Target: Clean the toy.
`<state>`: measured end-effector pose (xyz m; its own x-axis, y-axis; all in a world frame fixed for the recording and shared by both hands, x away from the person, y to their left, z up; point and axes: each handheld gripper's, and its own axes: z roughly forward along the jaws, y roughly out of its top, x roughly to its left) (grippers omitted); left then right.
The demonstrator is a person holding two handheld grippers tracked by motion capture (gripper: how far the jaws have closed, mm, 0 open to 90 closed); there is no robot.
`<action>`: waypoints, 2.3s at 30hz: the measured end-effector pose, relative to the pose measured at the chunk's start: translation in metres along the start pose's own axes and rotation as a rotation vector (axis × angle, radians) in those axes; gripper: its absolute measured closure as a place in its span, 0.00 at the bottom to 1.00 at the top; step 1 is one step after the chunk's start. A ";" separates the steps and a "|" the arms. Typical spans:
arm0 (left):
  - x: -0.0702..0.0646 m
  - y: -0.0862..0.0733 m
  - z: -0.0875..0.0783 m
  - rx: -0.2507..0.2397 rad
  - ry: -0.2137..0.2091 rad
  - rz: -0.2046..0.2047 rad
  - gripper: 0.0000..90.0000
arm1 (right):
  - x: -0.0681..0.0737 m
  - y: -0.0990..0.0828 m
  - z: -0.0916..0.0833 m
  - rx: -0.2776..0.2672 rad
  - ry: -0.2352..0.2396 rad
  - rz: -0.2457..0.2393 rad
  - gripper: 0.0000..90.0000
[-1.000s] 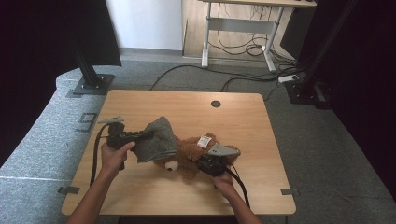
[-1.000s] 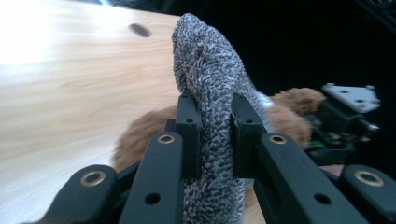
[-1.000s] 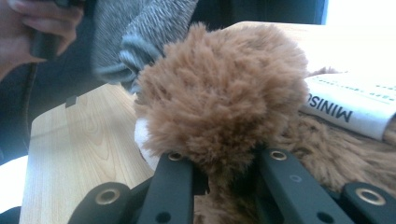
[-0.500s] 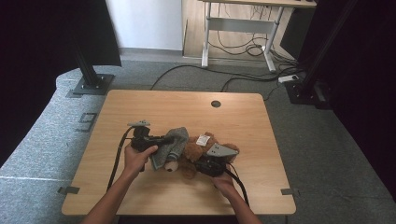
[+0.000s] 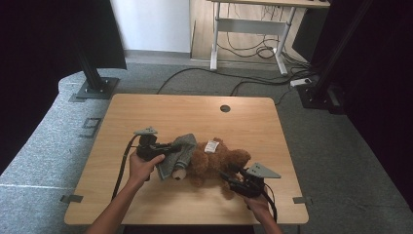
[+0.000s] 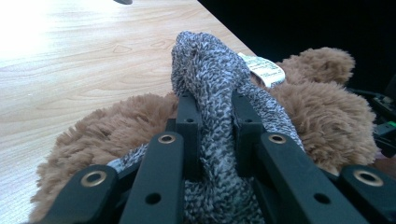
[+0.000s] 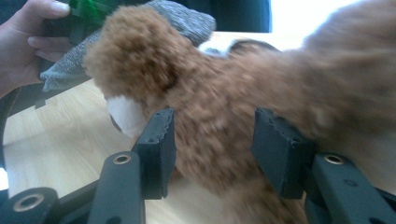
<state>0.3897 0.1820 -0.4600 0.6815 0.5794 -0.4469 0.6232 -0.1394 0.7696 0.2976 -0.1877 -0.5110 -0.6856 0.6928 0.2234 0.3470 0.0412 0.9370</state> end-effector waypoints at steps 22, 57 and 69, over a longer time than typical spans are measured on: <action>0.002 0.000 -0.003 0.005 -0.014 -0.010 0.85 | -0.027 0.006 0.004 -0.023 -0.074 0.065 0.33; -0.078 0.049 0.070 0.113 -0.176 0.095 0.84 | -0.027 0.010 0.021 0.007 -0.115 -0.021 0.73; -0.100 0.052 0.111 0.191 -0.191 0.135 0.84 | -0.026 0.010 0.023 0.019 -0.119 -0.022 0.74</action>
<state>0.3966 0.0276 -0.4254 0.8119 0.3859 -0.4381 0.5704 -0.3640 0.7363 0.3334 -0.1889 -0.5140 -0.6125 0.7724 0.1680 0.3452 0.0701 0.9359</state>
